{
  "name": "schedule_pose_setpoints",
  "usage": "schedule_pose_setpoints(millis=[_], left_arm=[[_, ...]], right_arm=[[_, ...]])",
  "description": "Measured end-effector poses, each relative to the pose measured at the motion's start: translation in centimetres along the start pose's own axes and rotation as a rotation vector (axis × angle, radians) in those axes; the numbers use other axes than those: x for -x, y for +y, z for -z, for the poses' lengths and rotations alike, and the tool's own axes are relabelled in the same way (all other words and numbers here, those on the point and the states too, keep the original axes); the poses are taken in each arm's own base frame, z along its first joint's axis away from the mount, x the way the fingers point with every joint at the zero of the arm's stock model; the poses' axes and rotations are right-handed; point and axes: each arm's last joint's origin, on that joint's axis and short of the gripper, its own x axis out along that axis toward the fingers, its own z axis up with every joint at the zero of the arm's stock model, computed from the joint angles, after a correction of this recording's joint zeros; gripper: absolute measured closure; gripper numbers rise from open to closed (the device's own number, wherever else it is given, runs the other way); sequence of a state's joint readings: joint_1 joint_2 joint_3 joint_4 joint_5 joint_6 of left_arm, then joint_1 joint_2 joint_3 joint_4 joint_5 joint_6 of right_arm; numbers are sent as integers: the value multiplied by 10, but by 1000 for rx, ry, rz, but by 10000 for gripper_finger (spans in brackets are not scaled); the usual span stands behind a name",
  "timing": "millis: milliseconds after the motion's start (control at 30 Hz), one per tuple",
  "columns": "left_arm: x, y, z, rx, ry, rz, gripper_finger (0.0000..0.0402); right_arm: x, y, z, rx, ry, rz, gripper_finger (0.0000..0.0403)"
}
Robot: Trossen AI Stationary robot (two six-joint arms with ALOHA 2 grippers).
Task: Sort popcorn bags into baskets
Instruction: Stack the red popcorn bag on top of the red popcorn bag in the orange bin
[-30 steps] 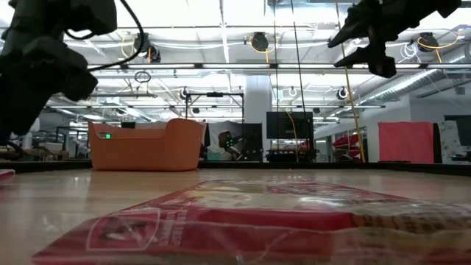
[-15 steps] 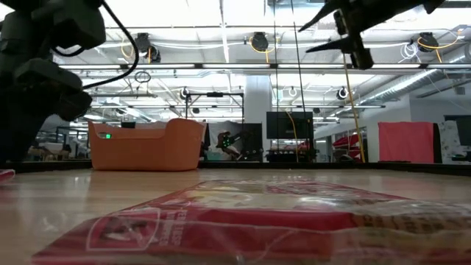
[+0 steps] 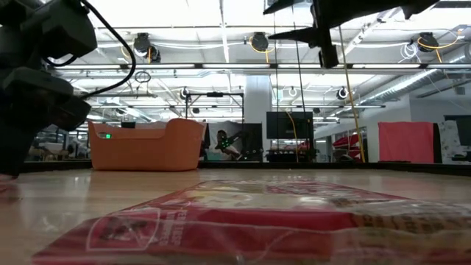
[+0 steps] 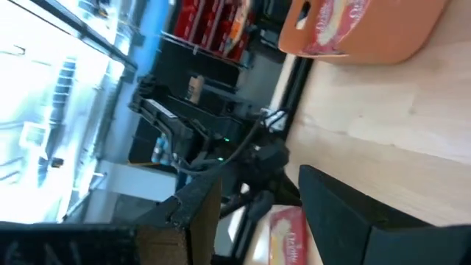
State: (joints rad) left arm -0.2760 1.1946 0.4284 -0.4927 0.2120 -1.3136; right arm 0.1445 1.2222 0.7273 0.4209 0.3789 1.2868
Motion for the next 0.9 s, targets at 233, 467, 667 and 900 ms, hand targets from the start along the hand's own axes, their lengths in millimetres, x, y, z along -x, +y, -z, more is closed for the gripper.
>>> schedule_pose_setpoints(millis=[233, 467, 667, 900], left_arm=[[0, -8, 0, -79, 43, 107, 395], [10, -22, -4, -106, -24, 248, 399], [35, -37, -12, -168, -221, 323, 400], [60, -42, -26, -219, -356, 364, 400]], right_arm=[[-8, -7, 11, 16, 14, 20, 227], [-8, -8, 12, 32, 8, 30, 227], [-9, -9, 9, 45, -15, 40, 227], [-9, -2, 20, 212, 101, -2, 227]])
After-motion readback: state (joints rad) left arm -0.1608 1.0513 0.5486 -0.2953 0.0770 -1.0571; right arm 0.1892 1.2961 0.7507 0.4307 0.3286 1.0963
